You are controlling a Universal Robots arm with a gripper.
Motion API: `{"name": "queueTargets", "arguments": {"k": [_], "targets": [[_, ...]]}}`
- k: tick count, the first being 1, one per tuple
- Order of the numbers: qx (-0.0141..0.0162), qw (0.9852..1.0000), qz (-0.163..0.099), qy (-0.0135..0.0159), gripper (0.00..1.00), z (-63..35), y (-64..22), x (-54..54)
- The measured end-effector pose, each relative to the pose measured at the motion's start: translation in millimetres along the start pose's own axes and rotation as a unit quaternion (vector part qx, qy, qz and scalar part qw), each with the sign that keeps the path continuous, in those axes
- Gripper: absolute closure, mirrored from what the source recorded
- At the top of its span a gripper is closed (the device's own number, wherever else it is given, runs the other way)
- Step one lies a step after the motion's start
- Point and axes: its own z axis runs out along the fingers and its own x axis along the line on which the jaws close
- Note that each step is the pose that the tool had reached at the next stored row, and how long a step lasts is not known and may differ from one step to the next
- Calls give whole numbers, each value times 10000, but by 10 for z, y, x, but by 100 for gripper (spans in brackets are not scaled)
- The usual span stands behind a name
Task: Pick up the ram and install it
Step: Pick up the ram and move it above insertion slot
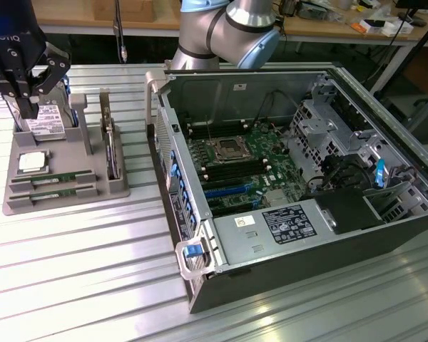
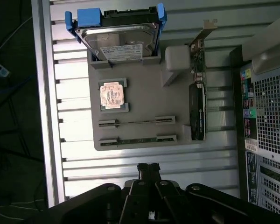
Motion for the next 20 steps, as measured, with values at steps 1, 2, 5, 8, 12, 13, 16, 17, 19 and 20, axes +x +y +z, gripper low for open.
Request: {"name": "queueTargets", "arguments": {"k": [1, 2, 5, 8, 12, 13, 16, 17, 19, 20], "targets": [[0, 10000, 0, 0, 90, 0, 0, 0], [0, 10000, 0, 0, 90, 0, 0, 0], [2, 9998, -174, 9, 90, 0, 0, 0], [5, 9983, -581, 30, 90, 0, 0, 0], [12, 9921, -1249, 65, 90, 0, 0, 0], [14, 9892, -1463, 75, 90, 0, 0, 0], [17, 9837, -1796, 92, 90, 0, 0, 0], [18, 9810, -1937, 100, 90, 0, 0, 0], [21, 9739, -2267, 117, 90, 0, 0, 0], [23, 9699, -2431, 125, 90, 0, 0, 0]]}}
